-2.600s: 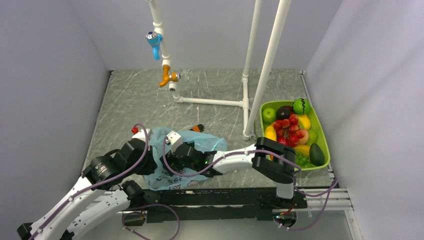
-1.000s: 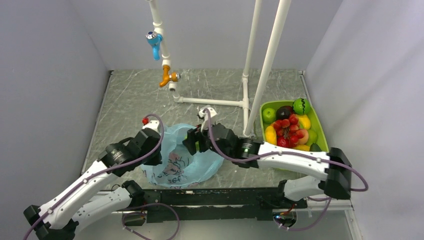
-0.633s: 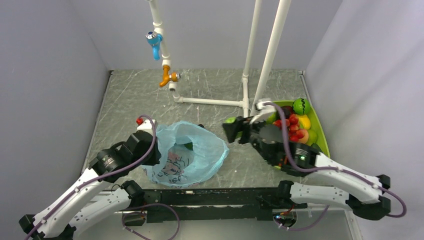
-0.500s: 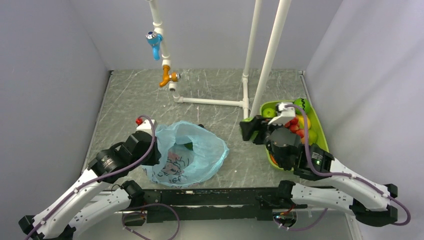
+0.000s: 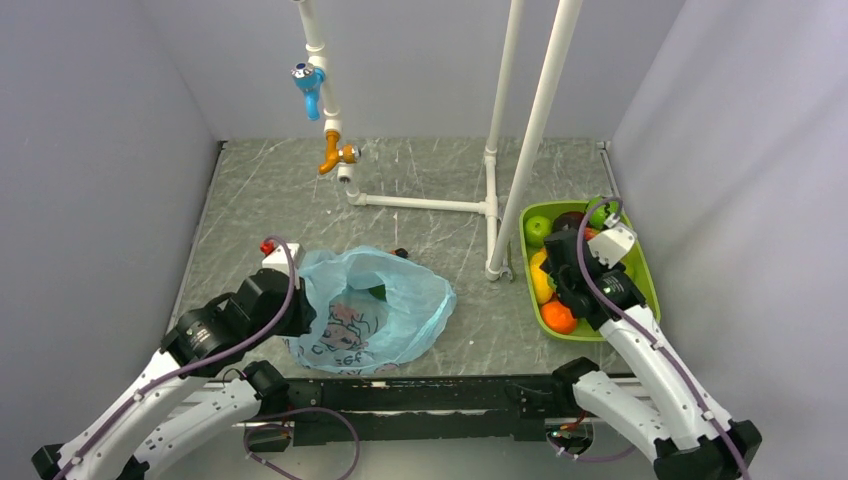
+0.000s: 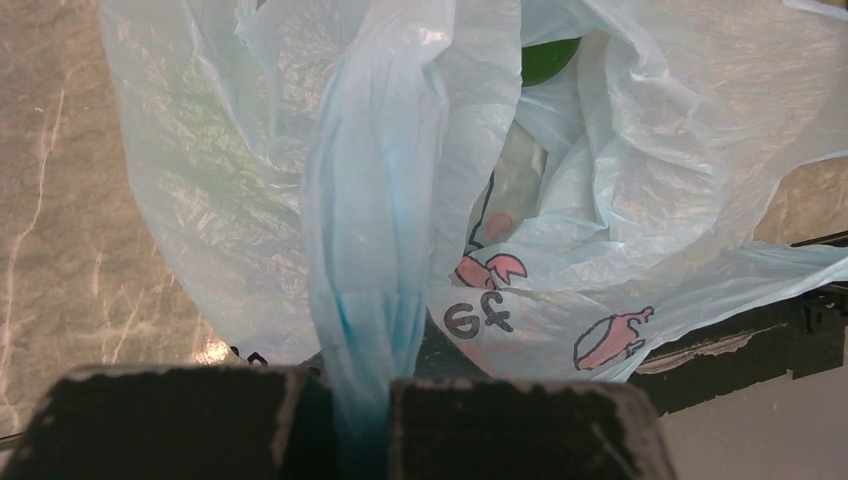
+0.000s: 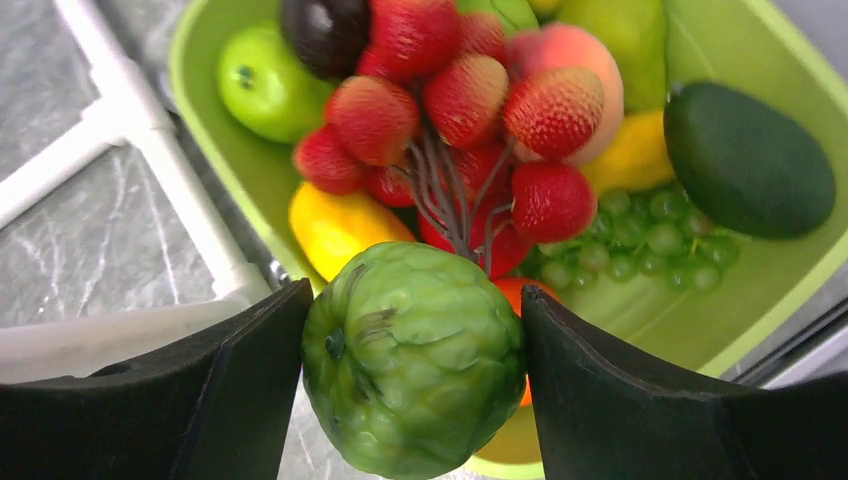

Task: Take the fake fruits out of the plastic bag
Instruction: Place the fake fruit in the bin.

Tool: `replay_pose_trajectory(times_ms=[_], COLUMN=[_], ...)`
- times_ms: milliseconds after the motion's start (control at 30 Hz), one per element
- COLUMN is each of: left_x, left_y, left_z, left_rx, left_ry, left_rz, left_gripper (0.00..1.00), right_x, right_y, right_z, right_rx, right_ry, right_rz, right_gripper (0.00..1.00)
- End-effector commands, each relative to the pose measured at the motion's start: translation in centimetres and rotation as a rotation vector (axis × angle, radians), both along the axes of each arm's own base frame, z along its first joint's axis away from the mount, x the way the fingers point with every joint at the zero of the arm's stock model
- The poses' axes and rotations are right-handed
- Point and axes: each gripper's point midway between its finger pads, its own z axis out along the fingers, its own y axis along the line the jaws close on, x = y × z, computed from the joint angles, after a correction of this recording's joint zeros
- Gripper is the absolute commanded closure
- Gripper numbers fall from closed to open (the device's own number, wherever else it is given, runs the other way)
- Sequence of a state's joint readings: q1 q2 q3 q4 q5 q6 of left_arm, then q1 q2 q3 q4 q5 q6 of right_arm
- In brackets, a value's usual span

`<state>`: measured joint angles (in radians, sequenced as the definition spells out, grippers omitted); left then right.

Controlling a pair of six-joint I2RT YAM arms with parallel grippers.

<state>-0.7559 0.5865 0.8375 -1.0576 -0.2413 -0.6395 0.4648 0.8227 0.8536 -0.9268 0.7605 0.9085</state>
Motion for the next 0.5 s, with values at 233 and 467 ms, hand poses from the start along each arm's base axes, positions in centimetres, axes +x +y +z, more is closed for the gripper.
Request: replay_pose_trajectory(times_ms=[233,467], left_x=[0.3,0.1], left_y=[-0.2,-0.6], left_z=[1.8,1.6], left_rx=[-0.053,-0.054], left_ry=[-0.078,-0.065], left_rz=[-0.019,-0.043], left_gripper=[1.00,1.00], right_x=[-2.0,-1.2], right_y=[-3.2,-3.5], right_z=[-5.6,-3.8], right_rx=[0.186,0.145], right_ry=[0.008,-0.013], right_rz=[-0.206,-0.152], right_gripper=[0.49,0.09])
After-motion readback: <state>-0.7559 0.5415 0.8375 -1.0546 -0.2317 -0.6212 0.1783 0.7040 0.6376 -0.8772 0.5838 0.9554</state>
